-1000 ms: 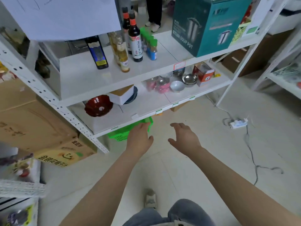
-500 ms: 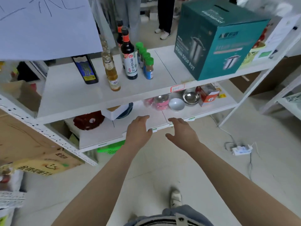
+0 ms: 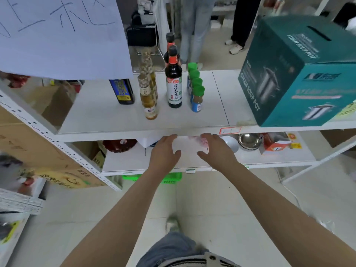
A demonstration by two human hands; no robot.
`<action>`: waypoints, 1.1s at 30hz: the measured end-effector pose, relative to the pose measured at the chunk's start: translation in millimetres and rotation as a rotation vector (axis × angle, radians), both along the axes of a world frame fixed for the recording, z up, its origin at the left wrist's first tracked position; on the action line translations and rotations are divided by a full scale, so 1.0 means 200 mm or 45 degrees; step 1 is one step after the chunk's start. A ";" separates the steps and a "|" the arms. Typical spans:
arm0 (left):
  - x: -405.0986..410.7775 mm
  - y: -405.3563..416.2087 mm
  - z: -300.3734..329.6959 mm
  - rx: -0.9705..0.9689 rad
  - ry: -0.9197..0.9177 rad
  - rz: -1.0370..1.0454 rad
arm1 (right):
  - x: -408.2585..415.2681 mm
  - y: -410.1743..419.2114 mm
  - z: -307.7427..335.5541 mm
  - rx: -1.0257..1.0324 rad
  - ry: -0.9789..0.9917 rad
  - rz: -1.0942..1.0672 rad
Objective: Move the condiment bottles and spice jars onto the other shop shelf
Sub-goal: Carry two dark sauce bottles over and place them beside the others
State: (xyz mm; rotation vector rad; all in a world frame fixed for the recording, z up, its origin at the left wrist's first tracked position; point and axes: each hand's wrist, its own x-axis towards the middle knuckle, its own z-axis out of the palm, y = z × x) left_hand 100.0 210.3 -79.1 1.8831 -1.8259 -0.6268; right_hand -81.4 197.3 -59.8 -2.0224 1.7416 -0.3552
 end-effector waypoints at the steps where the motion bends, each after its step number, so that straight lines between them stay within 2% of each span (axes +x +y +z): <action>1: 0.00 -0.05 0.00 -0.005 0.013 0.000 | 0.01 -0.04 0.00 0.008 0.002 -0.003; 13: 0.04 -0.49 -0.01 -0.038 0.101 -0.054 | 0.03 -0.43 0.02 -0.001 -0.010 -0.096; 19: -0.01 -0.60 0.02 -0.040 0.274 0.118 | 0.06 -0.53 0.02 -0.004 -0.050 -0.001; 30: -0.04 -0.81 0.14 -0.310 0.511 0.327 | -0.03 -0.71 0.13 -0.011 -0.177 0.129; 33: -0.03 -0.94 0.17 -0.304 0.581 0.431 | -0.05 -0.75 0.19 -0.023 -0.221 0.148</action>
